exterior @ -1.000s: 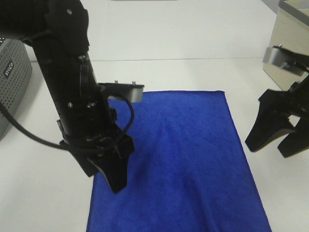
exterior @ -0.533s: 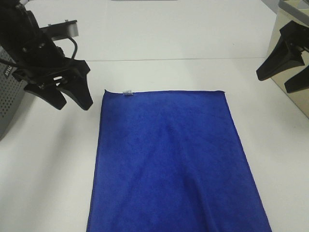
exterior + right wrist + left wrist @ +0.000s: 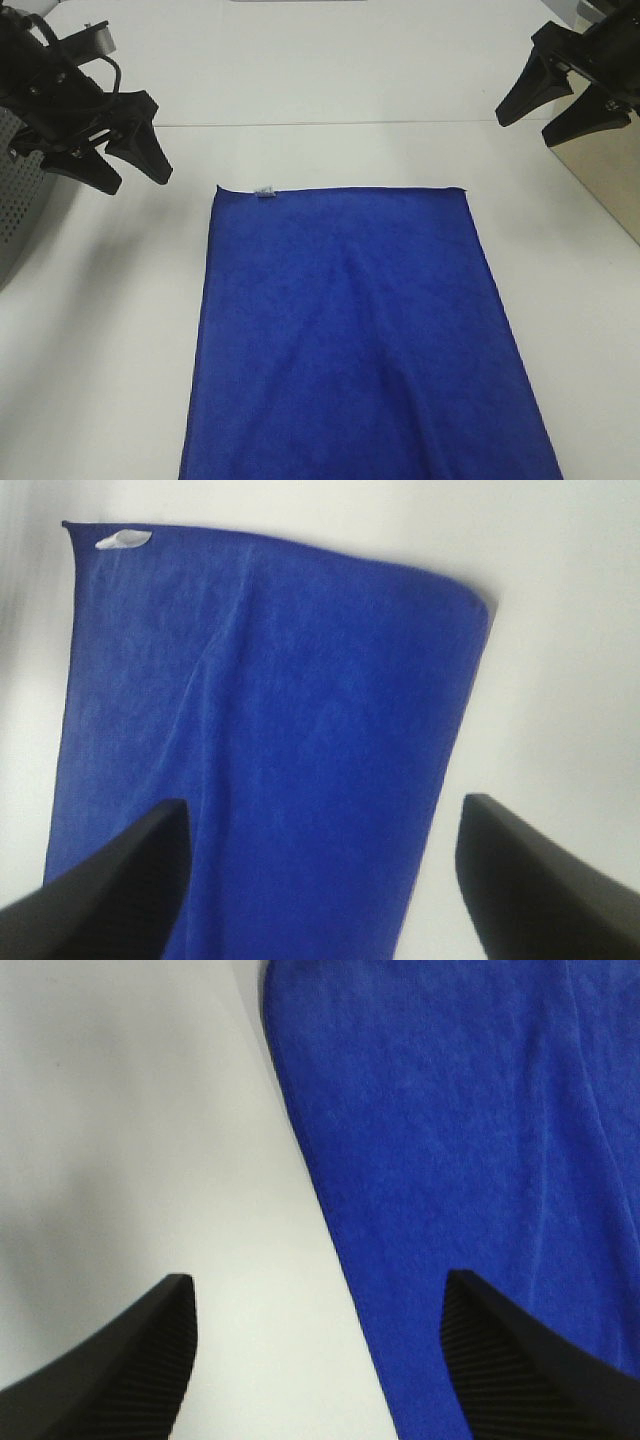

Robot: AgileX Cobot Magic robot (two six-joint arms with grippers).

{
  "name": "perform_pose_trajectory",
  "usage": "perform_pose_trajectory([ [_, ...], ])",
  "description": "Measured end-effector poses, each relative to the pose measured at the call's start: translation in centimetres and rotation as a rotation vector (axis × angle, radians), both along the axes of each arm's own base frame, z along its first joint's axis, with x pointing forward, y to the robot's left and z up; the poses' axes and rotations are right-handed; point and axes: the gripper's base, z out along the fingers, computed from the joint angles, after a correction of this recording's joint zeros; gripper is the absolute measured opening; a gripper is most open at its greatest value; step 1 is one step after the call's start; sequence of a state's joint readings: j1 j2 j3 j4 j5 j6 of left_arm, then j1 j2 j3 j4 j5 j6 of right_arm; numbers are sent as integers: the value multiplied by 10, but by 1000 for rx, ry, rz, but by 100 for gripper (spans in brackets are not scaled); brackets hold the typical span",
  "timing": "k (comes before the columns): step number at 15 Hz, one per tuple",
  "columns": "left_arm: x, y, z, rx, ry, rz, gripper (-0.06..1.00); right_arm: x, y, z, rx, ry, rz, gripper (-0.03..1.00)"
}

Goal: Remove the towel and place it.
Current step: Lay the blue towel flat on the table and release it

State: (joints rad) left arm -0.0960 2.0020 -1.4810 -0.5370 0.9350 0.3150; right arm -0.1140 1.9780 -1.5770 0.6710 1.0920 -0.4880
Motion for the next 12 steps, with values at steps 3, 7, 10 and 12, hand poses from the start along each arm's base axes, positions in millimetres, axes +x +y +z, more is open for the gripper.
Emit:
perform_pose_trajectory([
  [3, 34, -3, -23, -2, -10, -9, 65, 26, -4, -28, -18, 14, 32, 73],
  [7, 66, -7, -62, -11, 6, -6, 65, 44, -8, -66, -43, 52, 61, 73],
  [10, 78, -10, -79, -27, 19, -4, 65, 54, -10, -93, -43, 88, 63, 73],
  [12, 79, -11, -88, -32, 37, -6, 65, 59, -11, -109, -46, 105, 55, 73],
])
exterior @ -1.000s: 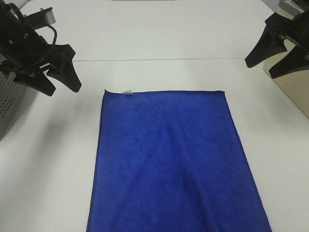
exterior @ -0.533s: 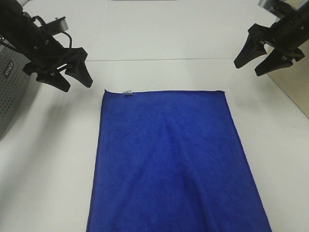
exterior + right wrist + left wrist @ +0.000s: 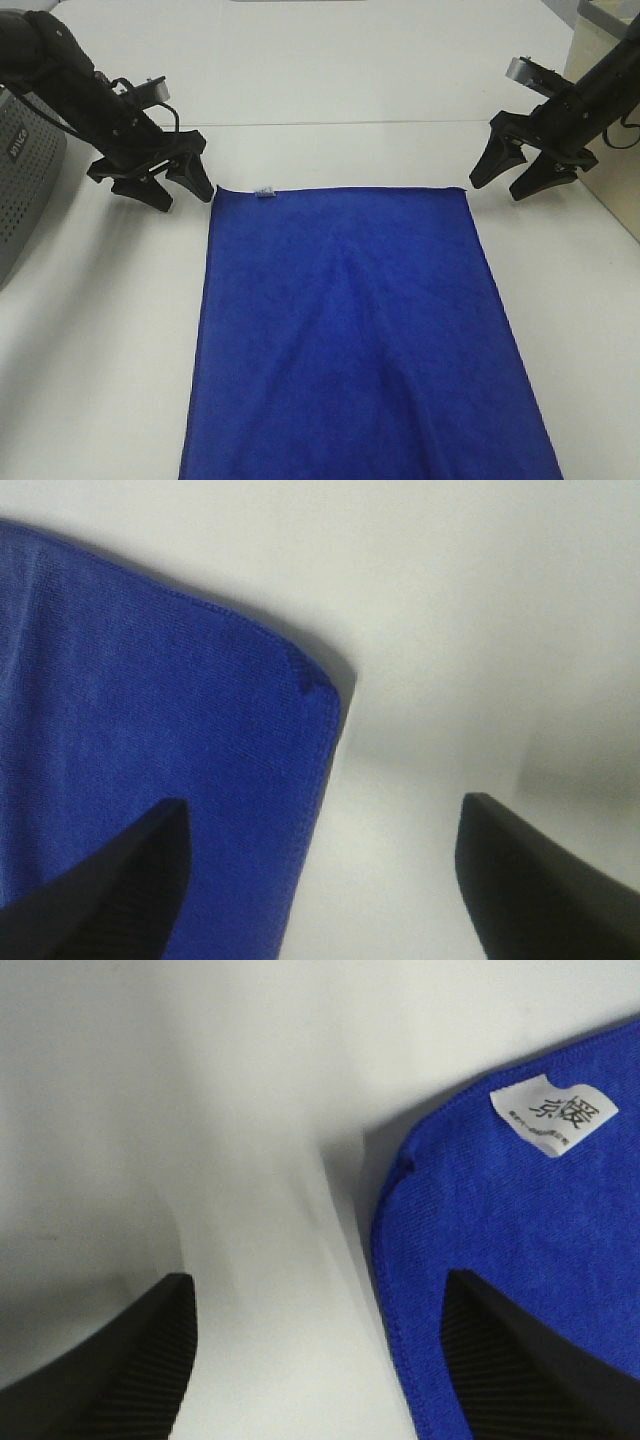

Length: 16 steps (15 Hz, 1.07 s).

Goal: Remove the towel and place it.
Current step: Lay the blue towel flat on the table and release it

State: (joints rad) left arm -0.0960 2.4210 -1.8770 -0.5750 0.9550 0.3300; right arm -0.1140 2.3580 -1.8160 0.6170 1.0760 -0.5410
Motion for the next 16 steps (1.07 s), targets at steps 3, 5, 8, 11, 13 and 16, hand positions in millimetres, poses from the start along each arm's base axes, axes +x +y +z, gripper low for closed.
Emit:
perform_pose_trajectory([
  [3, 0, 0, -7, -1, 11, -3, 65, 3, -1, -14, -9, 1, -9, 73],
  [5, 1, 0, -8, -3, 8, -2, 65, 3, -1, -21, -8, 4, -5, 73],
  [8, 2, -1, -11, -8, 4, 6, 65, 4, -1, -22, -3, 3, -8, 73],
  [11, 3, -1, -11, -16, 2, 11, 65, 5, -1, -22, -2, 3, -9, 73],
  [13, 3, -1, -11, -17, 3, 10, 65, 5, 0, -22, -1, 3, -6, 73],
  [16, 2, -2, -10, -21, 9, 5, 65, 5, 12, -23, -2, 1, 16, 73],
])
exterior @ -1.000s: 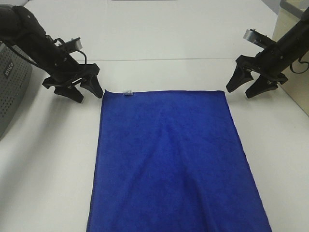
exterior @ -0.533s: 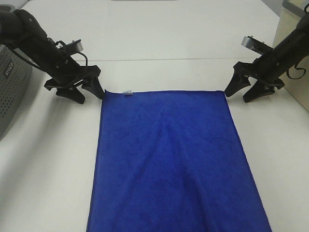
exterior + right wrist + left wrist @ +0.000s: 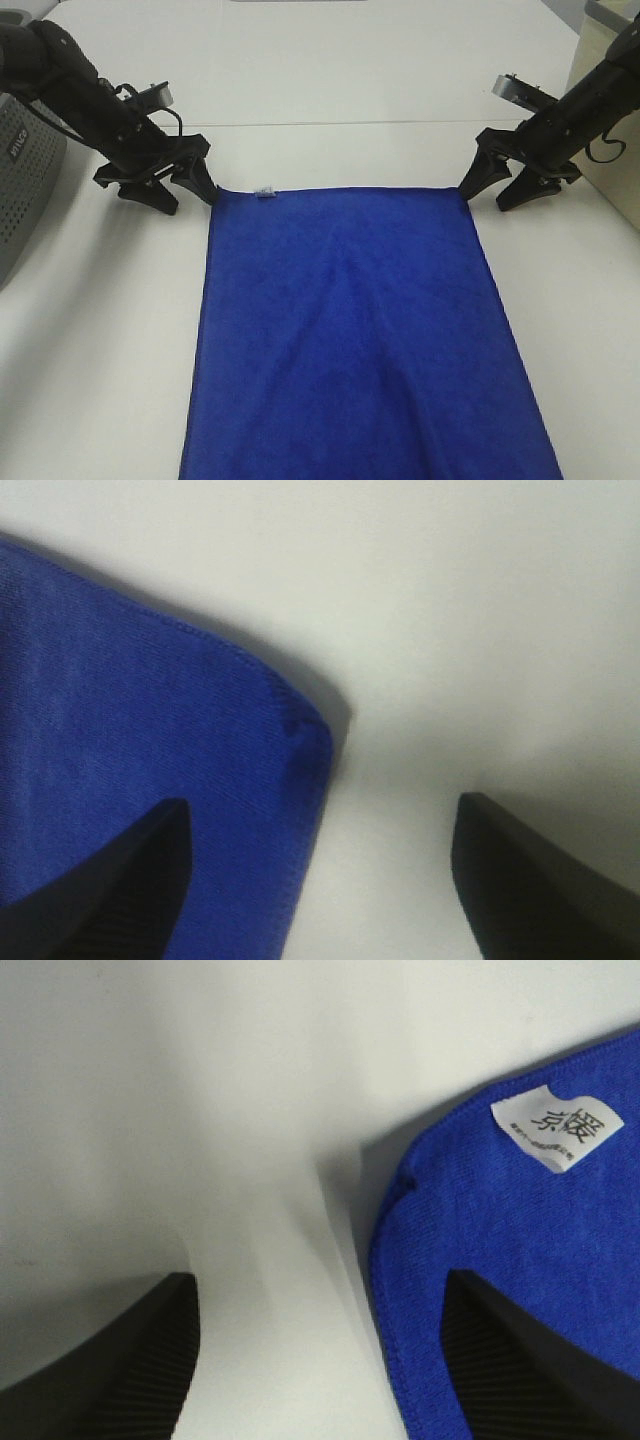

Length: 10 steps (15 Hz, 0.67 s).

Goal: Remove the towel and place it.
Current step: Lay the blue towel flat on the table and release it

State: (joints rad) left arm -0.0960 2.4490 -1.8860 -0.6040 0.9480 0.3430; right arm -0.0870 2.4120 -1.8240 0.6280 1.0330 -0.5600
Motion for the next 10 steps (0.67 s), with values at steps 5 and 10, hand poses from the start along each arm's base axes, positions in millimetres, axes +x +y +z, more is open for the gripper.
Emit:
perform_pose_trajectory([
  [5, -6, -32, -4, -30, 19, -50, 65, 3, 33, -2, -12, -34, 51, 72],
  [10, -9, -62, -9, -44, -8, -75, 61, 3, 49, -5, -83, -67, 111, 62],
])
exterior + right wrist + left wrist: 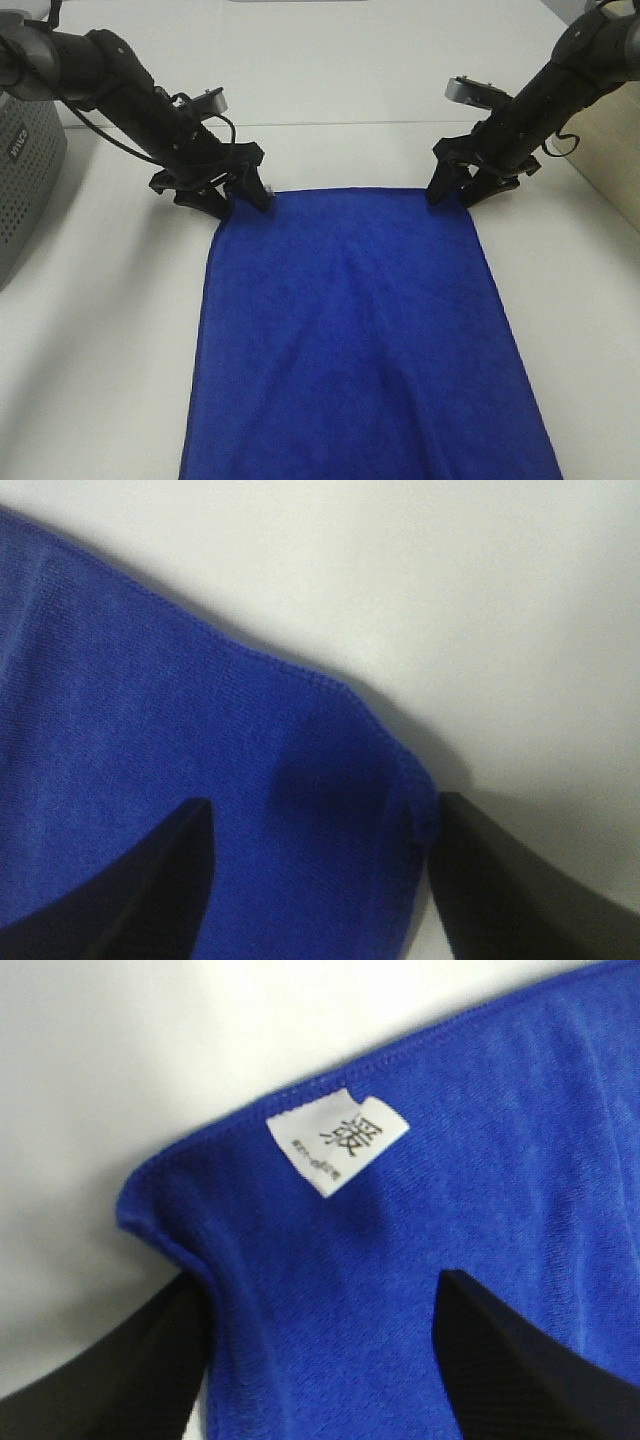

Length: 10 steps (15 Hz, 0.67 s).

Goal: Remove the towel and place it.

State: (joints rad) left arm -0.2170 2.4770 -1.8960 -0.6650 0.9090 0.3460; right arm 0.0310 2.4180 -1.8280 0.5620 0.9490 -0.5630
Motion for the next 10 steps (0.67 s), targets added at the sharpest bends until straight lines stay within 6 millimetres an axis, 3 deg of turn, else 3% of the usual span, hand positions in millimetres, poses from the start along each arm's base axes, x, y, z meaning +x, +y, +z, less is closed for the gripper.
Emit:
perform_pose_trajectory([
  [3, 1, 0, -3, 1, -4, 4, 44, 2, 3, -2, -38, -33, 11, 37],
  [6, 2, 1, -7, 23, -46, -41, 14, 3, 2, -4, -53, -39, 15, 6],
  [8, 2, 1, -9, 28, -60, -63, 1, 3, 3, -4, -55, -44, 18, 2],
  [10, 2, 1, -9, 38, -71, -82, 1, 3, 3, -4, -55, -45, 18, 2],
])
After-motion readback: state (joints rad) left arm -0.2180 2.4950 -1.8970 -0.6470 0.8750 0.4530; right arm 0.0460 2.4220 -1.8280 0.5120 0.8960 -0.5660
